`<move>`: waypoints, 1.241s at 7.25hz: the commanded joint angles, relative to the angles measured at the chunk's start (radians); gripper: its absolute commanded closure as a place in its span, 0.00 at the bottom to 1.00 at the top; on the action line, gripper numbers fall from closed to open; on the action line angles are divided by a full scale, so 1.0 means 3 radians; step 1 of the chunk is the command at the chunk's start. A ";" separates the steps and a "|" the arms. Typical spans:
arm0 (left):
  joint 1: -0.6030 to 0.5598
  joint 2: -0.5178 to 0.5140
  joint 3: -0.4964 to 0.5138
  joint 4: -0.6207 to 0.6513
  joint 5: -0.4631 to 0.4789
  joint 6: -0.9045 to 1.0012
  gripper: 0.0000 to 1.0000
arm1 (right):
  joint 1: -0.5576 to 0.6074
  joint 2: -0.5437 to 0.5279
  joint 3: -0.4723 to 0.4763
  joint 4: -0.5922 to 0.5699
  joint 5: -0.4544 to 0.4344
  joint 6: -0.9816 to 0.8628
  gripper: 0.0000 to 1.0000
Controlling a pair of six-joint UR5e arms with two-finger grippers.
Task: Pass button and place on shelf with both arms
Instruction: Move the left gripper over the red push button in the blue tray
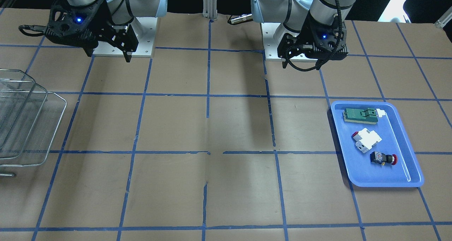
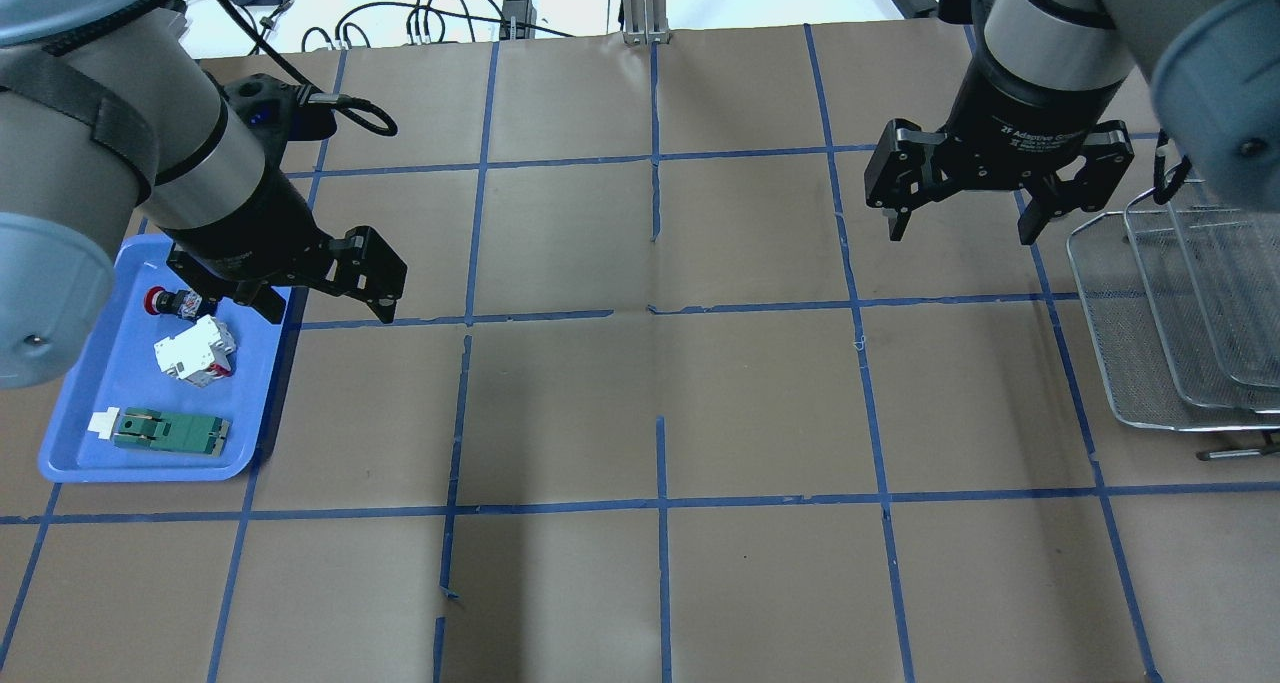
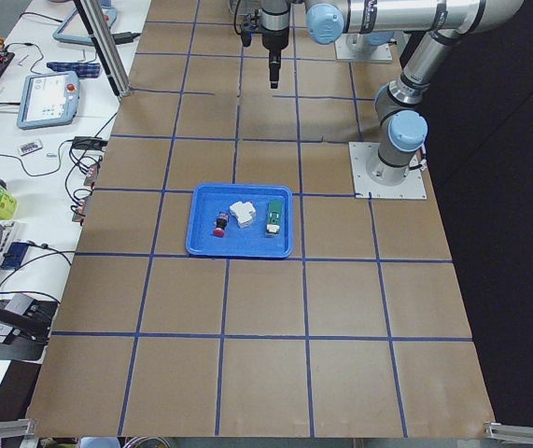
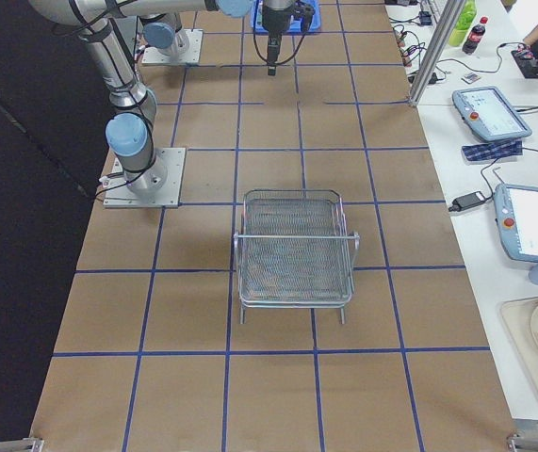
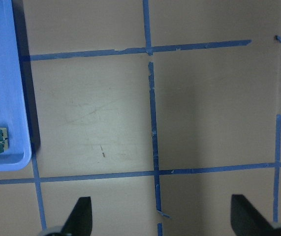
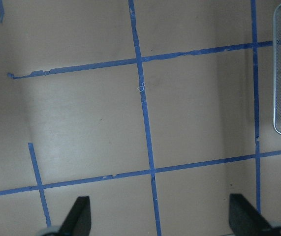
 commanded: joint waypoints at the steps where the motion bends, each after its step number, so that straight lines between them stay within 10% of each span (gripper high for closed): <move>1: 0.0389 0.0004 -0.0009 0.0017 -0.0032 -0.0092 0.00 | 0.0000 0.0000 0.0000 0.0000 0.0000 0.0000 0.00; 9: 0.1623 -0.0781 -0.0091 0.1095 0.0004 -0.2355 0.00 | 0.0000 0.0005 0.0000 0.0000 0.0000 0.0000 0.00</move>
